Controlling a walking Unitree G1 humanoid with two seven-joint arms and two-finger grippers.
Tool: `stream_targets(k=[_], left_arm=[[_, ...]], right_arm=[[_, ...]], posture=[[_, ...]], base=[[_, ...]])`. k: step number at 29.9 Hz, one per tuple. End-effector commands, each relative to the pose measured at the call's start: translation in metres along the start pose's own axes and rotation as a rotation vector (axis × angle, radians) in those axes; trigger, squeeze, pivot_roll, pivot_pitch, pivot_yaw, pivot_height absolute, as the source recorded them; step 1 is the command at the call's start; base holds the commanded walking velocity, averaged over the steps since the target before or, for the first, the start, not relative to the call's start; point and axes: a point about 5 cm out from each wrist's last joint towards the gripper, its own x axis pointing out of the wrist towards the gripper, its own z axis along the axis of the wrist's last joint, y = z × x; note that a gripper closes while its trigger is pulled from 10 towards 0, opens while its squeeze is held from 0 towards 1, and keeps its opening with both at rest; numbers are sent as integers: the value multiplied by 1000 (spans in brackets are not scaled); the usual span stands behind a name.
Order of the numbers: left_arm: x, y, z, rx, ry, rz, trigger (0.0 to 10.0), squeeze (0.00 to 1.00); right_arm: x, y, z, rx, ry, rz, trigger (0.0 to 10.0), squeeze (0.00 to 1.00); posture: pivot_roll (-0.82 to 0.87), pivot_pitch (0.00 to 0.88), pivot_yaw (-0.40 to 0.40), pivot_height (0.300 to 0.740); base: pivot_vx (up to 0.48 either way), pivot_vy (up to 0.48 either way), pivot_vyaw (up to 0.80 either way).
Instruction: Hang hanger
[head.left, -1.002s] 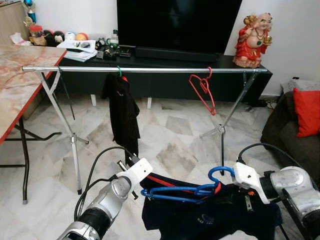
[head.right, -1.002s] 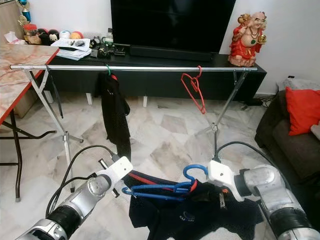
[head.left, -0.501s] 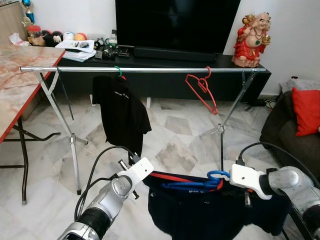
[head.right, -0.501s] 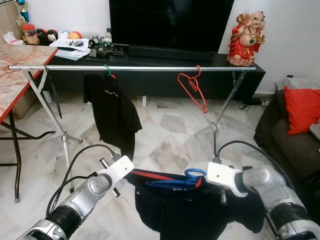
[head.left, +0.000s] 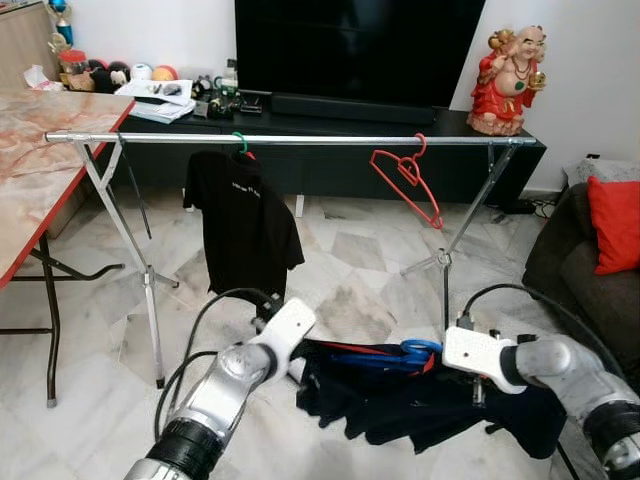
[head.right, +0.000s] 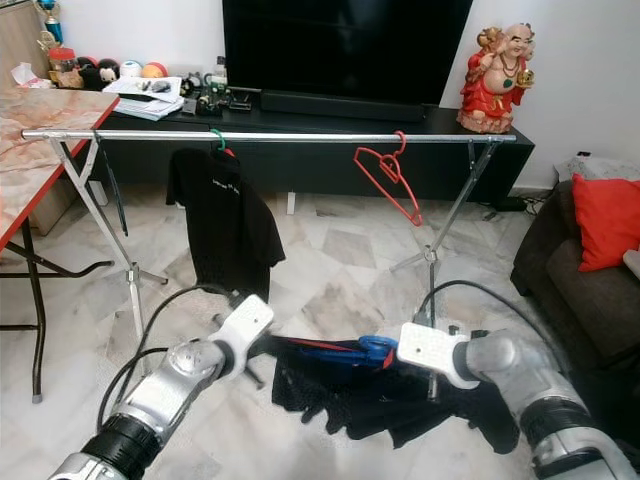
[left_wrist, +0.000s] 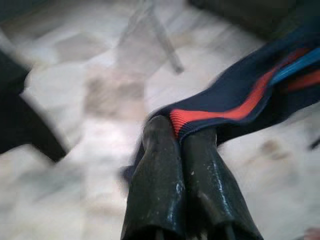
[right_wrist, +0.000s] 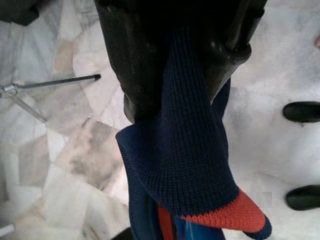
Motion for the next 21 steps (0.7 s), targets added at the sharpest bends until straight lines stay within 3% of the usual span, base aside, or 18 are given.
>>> stream_targets(k=[1,7,9,12,13,15,16,21], left_arm=[[-4,-9,13,-12,-49,-87,0,0],[-14,-36,34,3,-107,-302,0,0],[-15,-38,34,11,-104,-317,0,0],[-17,-45,33,24,-94,-370,0,0],[-19,-53,30,38,-74,-418,0,0],[-20,-61,23,98,-29,-463,3529,0],[-21,-65,20,123,-17,-480,10000,945],[-21,-73,18,143,3,-516,10000,1000]], right_arm=[[-1,-11,9,-8,8,-53,0,0],[17,-10,28,26,-9,-127,0,0],[18,-10,30,28,-11,-138,0,0],[23,-10,39,75,-52,-163,0,0],[28,-9,50,137,-109,-180,0,0],[32,-9,60,185,-152,-196,0,0],[34,-9,64,197,-169,-201,0,0],[36,-9,71,227,-198,-220,0,0]], posture=[[110,0,-88,740],[123,0,-91,740],[123,0,-91,740],[125,0,-90,740],[127,0,-90,740],[128,0,-90,740],[129,0,-89,740],[126,0,-89,740]], base=[[0,0,0],[0,0,0],[0,0,0],[0,0,0],[0,0,0],[0,0,0],[0,0,0],[0,0,0]])
